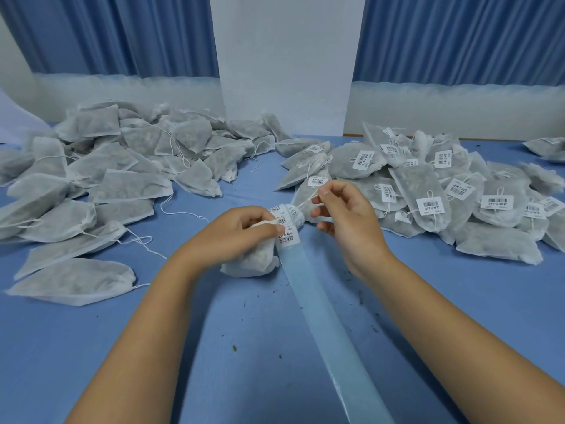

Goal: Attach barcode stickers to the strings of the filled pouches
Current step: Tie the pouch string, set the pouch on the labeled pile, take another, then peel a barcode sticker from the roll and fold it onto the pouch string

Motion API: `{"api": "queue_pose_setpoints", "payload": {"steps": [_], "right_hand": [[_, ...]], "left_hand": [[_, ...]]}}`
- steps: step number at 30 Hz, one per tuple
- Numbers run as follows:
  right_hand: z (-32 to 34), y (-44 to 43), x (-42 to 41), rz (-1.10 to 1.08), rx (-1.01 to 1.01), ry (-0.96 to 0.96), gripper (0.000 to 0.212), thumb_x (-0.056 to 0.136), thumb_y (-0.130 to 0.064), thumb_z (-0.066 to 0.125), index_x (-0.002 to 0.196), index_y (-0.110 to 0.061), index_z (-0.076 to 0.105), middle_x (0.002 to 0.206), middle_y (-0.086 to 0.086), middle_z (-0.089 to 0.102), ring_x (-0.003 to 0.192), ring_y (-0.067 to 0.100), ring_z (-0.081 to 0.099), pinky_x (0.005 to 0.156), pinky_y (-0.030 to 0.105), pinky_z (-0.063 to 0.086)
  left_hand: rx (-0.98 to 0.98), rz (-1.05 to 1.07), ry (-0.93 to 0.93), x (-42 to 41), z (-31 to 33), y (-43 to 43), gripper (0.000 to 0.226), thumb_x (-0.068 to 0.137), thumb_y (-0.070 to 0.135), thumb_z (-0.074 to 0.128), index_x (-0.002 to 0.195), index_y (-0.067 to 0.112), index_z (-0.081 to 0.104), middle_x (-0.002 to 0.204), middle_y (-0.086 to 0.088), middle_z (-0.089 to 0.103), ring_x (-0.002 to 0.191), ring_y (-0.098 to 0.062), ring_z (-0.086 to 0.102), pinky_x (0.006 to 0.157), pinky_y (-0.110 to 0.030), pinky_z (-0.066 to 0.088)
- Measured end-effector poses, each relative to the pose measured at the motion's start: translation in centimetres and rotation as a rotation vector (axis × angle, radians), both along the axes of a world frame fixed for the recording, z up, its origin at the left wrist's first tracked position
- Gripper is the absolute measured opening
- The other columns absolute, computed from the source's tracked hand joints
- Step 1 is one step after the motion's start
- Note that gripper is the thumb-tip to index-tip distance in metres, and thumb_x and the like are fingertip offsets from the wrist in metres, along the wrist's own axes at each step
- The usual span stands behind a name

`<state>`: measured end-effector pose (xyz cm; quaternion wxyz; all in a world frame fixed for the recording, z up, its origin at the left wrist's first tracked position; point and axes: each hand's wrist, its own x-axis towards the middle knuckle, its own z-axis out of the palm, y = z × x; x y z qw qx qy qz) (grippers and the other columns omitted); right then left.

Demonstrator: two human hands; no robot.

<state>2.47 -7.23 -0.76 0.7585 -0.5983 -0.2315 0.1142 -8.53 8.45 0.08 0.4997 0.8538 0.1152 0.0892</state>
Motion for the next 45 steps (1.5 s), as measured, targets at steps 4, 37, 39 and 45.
{"api": "queue_pose_setpoints", "payload": {"steps": [4,37,39,45], "right_hand": [[0.2,0.0,-0.2,0.019,0.033,-0.055,0.009,0.100,-0.014,0.053,0.092,-0.017,0.058,0.069,-0.015,0.064,0.065,0.004,0.058,0.056,0.017,0.046],[-2.1,0.8,-1.5,0.188,-0.122,-0.494,0.007,0.094,-0.015,0.061,0.093,-0.022,0.063,0.089,-0.015,0.063,0.081,0.008,0.054,0.075,0.034,0.043],[-2.1,0.7,-1.3,0.203,-0.129,-0.478,0.006,0.093,-0.015,0.061,0.093,-0.020,0.063,0.093,-0.006,0.065,0.086,0.018,0.058,0.078,0.042,0.046],[-2.3,0.6,-0.2,0.076,-0.239,-0.301,0.009,0.094,-0.013,0.063,0.090,-0.021,0.063,0.099,-0.009,0.067,0.086,0.007,0.061,0.078,0.022,0.047]], "left_hand": [[-0.112,-0.002,-0.024,-0.5,0.4,0.8,0.046,0.063,0.061,0.069,0.078,0.017,0.069,0.076,0.005,0.063,0.075,-0.007,0.055,0.071,-0.025,0.037],[-0.456,0.255,-0.194,1.4,-0.3,-0.8,0.043,0.075,0.051,0.075,0.089,0.012,0.067,0.084,-0.005,0.065,0.080,-0.019,0.063,0.076,-0.037,0.051],[-0.431,0.200,-0.115,1.2,-0.5,-0.9,0.034,0.079,0.043,0.078,0.089,0.011,0.072,0.085,-0.005,0.073,0.079,-0.016,0.069,0.071,-0.030,0.055],[-0.451,0.396,-0.044,1.7,-1.1,0.8,0.012,0.085,0.026,0.074,0.082,0.015,0.071,0.080,-0.002,0.076,0.068,-0.013,0.070,0.066,-0.026,0.054]]}}
